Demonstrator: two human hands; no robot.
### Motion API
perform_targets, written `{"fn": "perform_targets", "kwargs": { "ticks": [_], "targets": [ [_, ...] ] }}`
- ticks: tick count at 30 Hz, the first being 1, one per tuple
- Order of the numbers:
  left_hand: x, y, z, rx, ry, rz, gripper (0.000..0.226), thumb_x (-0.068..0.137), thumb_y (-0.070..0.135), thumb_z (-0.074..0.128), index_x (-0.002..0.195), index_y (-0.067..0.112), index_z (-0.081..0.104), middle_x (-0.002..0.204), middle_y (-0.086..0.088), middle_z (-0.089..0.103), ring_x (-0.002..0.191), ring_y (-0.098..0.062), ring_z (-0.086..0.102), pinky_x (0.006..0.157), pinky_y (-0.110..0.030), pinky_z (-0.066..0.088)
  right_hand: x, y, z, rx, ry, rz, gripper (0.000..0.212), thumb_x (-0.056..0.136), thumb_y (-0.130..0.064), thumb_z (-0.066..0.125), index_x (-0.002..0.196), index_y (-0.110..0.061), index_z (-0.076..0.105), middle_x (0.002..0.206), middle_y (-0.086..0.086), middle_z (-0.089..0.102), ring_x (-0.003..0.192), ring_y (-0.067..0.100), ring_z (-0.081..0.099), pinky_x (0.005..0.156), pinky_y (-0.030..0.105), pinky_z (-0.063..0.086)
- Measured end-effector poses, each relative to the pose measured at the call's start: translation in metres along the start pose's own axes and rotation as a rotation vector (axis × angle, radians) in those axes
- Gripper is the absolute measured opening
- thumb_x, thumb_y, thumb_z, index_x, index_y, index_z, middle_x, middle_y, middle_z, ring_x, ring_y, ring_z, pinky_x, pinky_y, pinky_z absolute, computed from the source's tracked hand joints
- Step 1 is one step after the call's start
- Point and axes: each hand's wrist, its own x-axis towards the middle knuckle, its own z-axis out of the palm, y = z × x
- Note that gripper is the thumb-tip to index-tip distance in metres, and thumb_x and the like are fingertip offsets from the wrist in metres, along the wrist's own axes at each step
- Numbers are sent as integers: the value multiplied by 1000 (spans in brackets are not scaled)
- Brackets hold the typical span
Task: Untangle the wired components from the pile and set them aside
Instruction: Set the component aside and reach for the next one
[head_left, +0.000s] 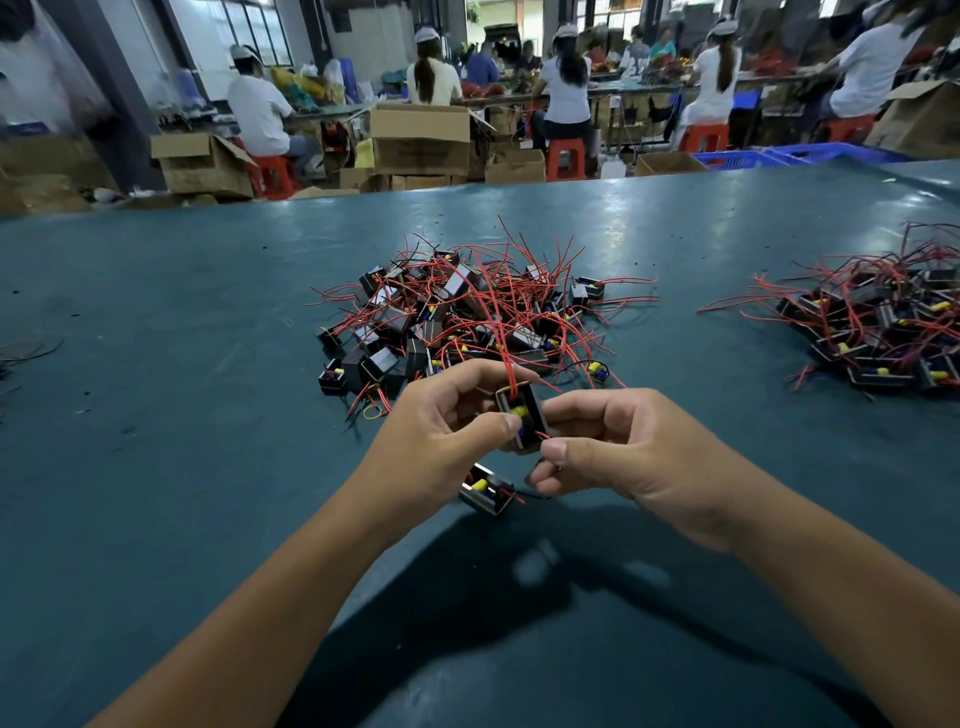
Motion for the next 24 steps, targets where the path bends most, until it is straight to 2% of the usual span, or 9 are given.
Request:
{"fn": "perform_targets", "kwargs": {
  "ticks": [2,5,9,12,17,20,24],
  "targets": [
    [0,-1,-1,-2,10,-1,31,85,9,60,111,22,70,79,4,71,75,-10,66,72,-18,51,-1,-2,-1,28,-6,8,39,77,-10,71,114,0,63,97,21,73,82,30,73,74,30,58],
    [1,-3,0,9,35,-12,30,83,9,59,107,24,70,87,-4,71,76,-13,65,73,-27,54,0,-1,2,-42,22,-41,24,84,1,68,107,-6,67,87,10,75,73,22,72,67,25,57],
    [5,-9,1,27,37,-88,15,88,11,65,102,18,65,83,2,70,70,-12,67,67,-24,54,2,3,6,-196,56,-56,25,88,7,65,110,-5,69,82,2,73,66,15,68,63,23,55],
    [5,-12,-1,3,17,-115,16,94,2,63,102,15,66,81,-2,73,66,-15,68,65,-25,55,2,2,7,-178,70,-47,22,89,7,64,109,0,68,82,8,72,66,16,67,62,24,56],
    [4,-15,3,-153,90,-164,15,93,2,65,101,13,69,84,-7,75,71,-18,68,71,-30,58,2,2,9,-113,152,-62,18,91,5,62,109,3,66,93,27,71,70,21,71,65,24,57],
    [3,-17,5,-118,115,-135,17,93,-1,64,100,13,71,81,-7,74,70,-17,67,68,-27,56,2,3,9,-90,146,-29,19,90,3,63,109,5,65,89,25,70,70,21,71,65,24,57],
    [5,-15,6,-49,92,-145,24,95,1,59,108,15,73,69,6,68,63,-7,59,63,-18,48,1,2,9,-107,73,9,23,89,-2,66,111,4,65,89,18,71,74,22,70,69,28,60]
  ]
}}
